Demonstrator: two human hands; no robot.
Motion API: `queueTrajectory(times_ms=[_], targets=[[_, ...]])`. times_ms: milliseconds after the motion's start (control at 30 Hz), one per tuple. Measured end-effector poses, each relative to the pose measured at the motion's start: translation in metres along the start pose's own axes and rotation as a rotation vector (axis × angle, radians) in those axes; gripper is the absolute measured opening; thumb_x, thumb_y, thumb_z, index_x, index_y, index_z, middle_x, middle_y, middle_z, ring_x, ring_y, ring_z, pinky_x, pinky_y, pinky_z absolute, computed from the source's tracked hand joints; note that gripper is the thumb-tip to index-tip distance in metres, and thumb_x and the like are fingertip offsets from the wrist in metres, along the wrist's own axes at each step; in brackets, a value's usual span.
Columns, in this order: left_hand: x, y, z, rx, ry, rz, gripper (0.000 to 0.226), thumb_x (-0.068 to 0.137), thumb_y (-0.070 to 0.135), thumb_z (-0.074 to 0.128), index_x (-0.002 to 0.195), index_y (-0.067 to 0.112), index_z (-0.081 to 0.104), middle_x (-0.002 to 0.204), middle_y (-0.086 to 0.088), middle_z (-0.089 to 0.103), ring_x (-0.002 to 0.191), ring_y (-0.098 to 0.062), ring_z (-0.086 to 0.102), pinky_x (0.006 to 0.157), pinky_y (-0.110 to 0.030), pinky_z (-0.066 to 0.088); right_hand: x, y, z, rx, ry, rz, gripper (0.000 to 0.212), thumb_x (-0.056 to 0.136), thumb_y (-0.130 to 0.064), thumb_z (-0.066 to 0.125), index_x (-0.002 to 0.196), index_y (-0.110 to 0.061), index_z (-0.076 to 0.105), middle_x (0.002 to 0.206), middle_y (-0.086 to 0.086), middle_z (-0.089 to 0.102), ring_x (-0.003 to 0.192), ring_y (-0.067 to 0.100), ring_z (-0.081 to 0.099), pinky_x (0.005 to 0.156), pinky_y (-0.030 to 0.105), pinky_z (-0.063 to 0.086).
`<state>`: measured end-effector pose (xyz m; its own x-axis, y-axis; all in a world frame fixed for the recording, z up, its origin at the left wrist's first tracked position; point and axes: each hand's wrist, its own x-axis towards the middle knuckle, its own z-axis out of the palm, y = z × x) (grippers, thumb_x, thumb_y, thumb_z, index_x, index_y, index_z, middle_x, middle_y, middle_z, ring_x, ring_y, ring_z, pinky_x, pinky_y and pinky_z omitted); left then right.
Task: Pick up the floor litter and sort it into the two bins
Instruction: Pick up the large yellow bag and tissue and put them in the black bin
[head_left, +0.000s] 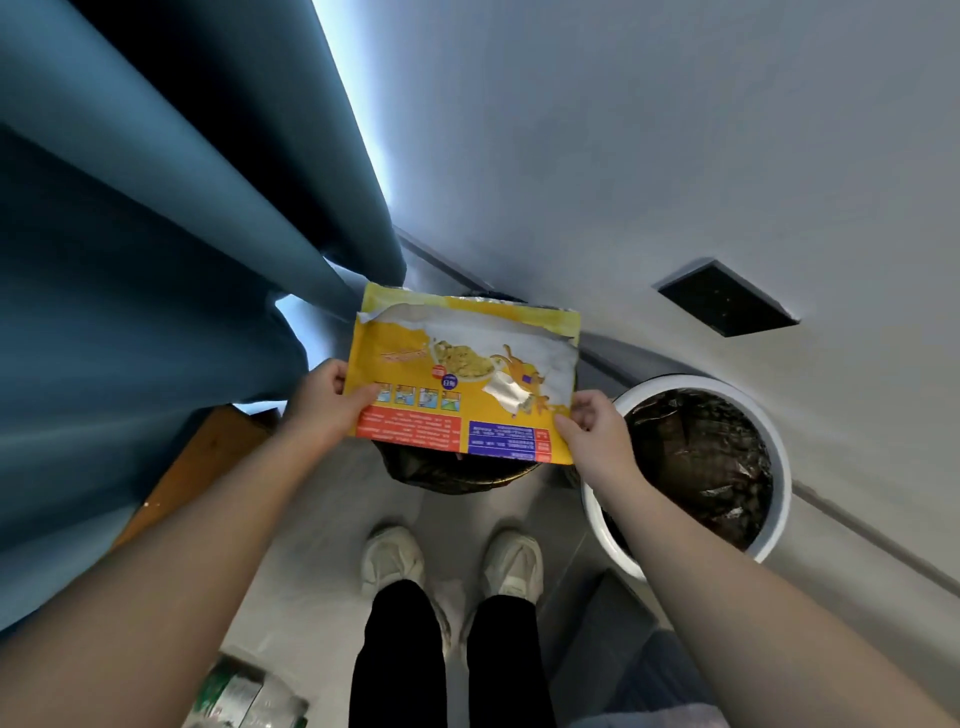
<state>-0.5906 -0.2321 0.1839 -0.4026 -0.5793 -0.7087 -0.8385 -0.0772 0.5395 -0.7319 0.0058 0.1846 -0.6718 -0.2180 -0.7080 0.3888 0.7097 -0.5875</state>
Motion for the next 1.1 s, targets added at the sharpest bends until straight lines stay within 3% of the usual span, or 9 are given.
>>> queueTrajectory(times_ms=[100, 200, 300, 367, 433, 633, 767, 867, 1100], targets=[[0.010, -0.011, 0.003, 0.098, 0.028, -0.041, 0.028, 0.089, 0.021, 0.065, 0.112, 0.010, 0.054, 0.109, -0.010, 0.063, 0.087, -0.023, 0.060, 0.075, -0.036, 0.048, 0.015, 0.007, 0.021, -0.103, 0.007, 0.018, 0.033, 0.091, -0.019, 0.064, 0.121, -0.017, 0.050, 0.097, 0.000, 0.066, 0.085, 0.013, 0.065, 0.071, 0.026, 0.052], [0.004, -0.014, 0.011, 0.377, 0.124, -0.025, 0.059, 0.085, 0.027, 0.069, 0.134, 0.012, 0.041, 0.131, -0.013, 0.049, 0.114, -0.031, 0.051, 0.087, -0.040, 0.042, 0.013, 0.007, 0.030, -0.401, -0.025, -0.115, 0.057, 0.089, -0.019, 0.065, 0.139, -0.020, 0.039, 0.131, 0.003, 0.051, 0.115, 0.020, 0.054, 0.095, 0.035, 0.047], [-0.007, -0.011, 0.025, 0.813, 0.122, 0.295, 0.076, 0.083, 0.032, 0.068, 0.145, 0.021, 0.025, 0.149, -0.011, 0.028, 0.135, -0.031, 0.029, 0.104, -0.047, 0.034, 0.010, 0.008, 0.035, -0.802, -0.104, -0.320, 0.069, 0.093, -0.022, 0.059, 0.150, -0.022, 0.021, 0.157, 0.008, 0.021, 0.144, 0.026, 0.021, 0.115, 0.038, 0.024], [-0.003, -0.009, 0.044, 1.028, 0.011, 0.443, 0.081, 0.086, 0.037, 0.062, 0.149, 0.028, 0.013, 0.158, -0.008, 0.005, 0.145, -0.031, 0.006, 0.115, -0.050, 0.016, 0.021, 0.012, 0.042, -0.999, -0.141, -0.403, 0.071, 0.097, -0.025, 0.052, 0.153, -0.025, 0.008, 0.161, 0.008, 0.003, 0.148, 0.030, 0.002, 0.119, 0.041, 0.011], [0.007, -0.010, 0.068, 1.195, -0.059, 0.514, 0.081, 0.090, 0.042, 0.056, 0.151, 0.032, 0.004, 0.159, -0.009, -0.008, 0.146, -0.032, -0.008, 0.115, -0.055, 0.002, 0.038, 0.019, 0.054, -1.147, -0.160, -0.438, 0.073, 0.099, -0.028, 0.047, 0.153, -0.028, -0.003, 0.161, 0.010, -0.008, 0.147, 0.033, -0.007, 0.119, 0.045, 0.004], [0.059, -0.037, 0.123, 1.667, -0.090, 0.528, 0.081, 0.091, 0.064, 0.032, 0.151, 0.027, -0.009, 0.156, -0.019, -0.018, 0.142, -0.041, -0.017, 0.106, -0.065, -0.015, 0.087, 0.051, 0.088, -1.498, -0.241, -0.436, 0.073, 0.100, -0.044, 0.040, 0.153, -0.028, -0.009, 0.160, 0.010, -0.014, 0.147, 0.030, -0.014, 0.116, 0.054, -0.009], [0.072, -0.043, 0.142, 1.790, -0.110, 0.512, 0.077, 0.094, 0.060, 0.025, 0.150, 0.023, -0.013, 0.156, -0.020, -0.015, 0.142, -0.042, -0.015, 0.105, -0.064, -0.016, 0.102, 0.062, 0.102, -1.589, -0.263, -0.391, 0.065, 0.102, -0.042, 0.030, 0.152, -0.030, -0.010, 0.160, 0.009, -0.014, 0.147, 0.030, -0.016, 0.115, 0.056, -0.012], [0.070, -0.037, 0.143, 1.837, -0.109, 0.506, 0.082, 0.091, 0.066, 0.027, 0.150, 0.023, -0.012, 0.156, -0.021, -0.013, 0.142, -0.043, -0.013, 0.105, -0.064, -0.016, 0.103, 0.060, 0.101, -1.587, -0.261, -0.376, 0.068, 0.101, -0.043, 0.034, 0.152, -0.031, -0.009, 0.160, 0.009, -0.013, 0.146, 0.031, -0.016, 0.114, 0.057, -0.012], [0.013, -0.010, 0.094, 1.734, -0.056, 0.564, 0.071, 0.096, 0.055, 0.026, 0.152, 0.022, -0.004, 0.158, -0.017, -0.012, 0.144, -0.039, -0.011, 0.105, -0.066, -0.016, 0.041, 0.028, 0.062, -1.452, -0.171, -0.449, 0.069, 0.099, -0.050, 0.036, 0.153, -0.030, -0.003, 0.161, 0.010, -0.007, 0.147, 0.033, -0.013, 0.116, 0.057, -0.007]])
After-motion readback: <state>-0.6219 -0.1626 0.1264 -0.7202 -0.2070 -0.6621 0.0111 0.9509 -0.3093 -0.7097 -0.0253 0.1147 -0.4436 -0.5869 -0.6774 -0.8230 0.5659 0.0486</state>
